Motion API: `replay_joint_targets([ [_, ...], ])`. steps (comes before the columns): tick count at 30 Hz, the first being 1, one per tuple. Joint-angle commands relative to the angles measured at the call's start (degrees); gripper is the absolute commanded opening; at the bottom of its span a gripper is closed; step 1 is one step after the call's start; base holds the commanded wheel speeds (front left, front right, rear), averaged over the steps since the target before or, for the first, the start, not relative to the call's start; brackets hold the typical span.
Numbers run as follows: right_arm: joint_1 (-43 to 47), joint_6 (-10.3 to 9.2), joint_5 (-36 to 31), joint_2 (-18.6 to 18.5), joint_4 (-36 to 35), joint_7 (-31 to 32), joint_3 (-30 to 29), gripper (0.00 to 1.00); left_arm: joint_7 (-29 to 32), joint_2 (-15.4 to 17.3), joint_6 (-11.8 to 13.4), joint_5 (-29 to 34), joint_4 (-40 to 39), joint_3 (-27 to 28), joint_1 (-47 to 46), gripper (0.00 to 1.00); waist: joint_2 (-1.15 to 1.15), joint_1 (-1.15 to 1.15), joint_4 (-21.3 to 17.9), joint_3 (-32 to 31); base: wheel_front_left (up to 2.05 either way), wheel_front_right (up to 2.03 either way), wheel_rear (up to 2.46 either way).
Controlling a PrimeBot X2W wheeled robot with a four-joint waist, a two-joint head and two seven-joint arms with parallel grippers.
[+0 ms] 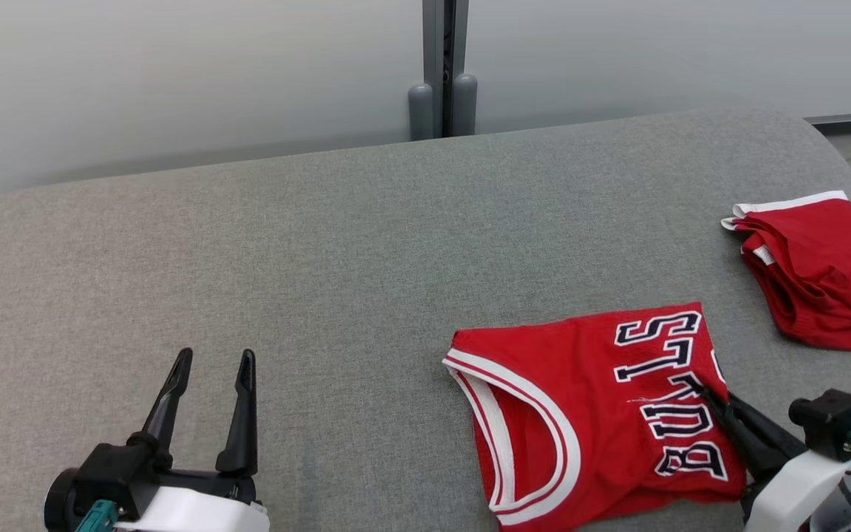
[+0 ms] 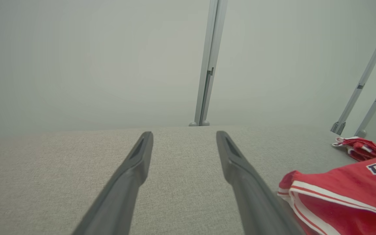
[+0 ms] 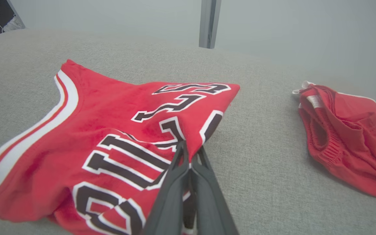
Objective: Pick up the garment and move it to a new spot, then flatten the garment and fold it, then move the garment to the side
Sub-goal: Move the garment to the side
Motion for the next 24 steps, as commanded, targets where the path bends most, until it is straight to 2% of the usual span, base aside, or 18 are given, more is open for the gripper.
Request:
replay_joint_targets([
  [1, -1.49, -0.02, 0.19, -0.79, 0.08, -0.48, -0.07, 0.0, 0.07, 0.27, 0.22, 0.23, -0.26, 0.08, -1.22, 1.0, 0.0, 0.0, -0.17, 0.4, 0.0, 0.0, 0.0],
  [8, -8.63, -0.02, 0.26, -4.23, 0.86, -1.36, -0.45, 0.0, -0.01, 0.52, 0.2, 0.51, -1.35, -0.09, -2.84, 1.0, 0.0, 0.0, -0.96, 3.65, 0.0, 0.0, 0.0],
  [16, -18.12, -0.02, 0.9, -8.96, 2.52, -1.9, -5.41, 0.0, 0.39, 1.58, -0.5, 1.58, -3.17, -0.79, -7.27, 1.0, 0.0, 0.0, -2.87, 11.57, 0.0, 0.0, 0.0],
  [24, -24.89, -0.02, 2.79, -11.26, 10.45, -3.27, -11.74, 0.0, 1.61, 2.91, -1.47, 2.74, -4.34, -1.67, -12.05, 1.0, 0.0, 0.0, -4.98, 18.88, 0.0, 0.0, 0.0],
])
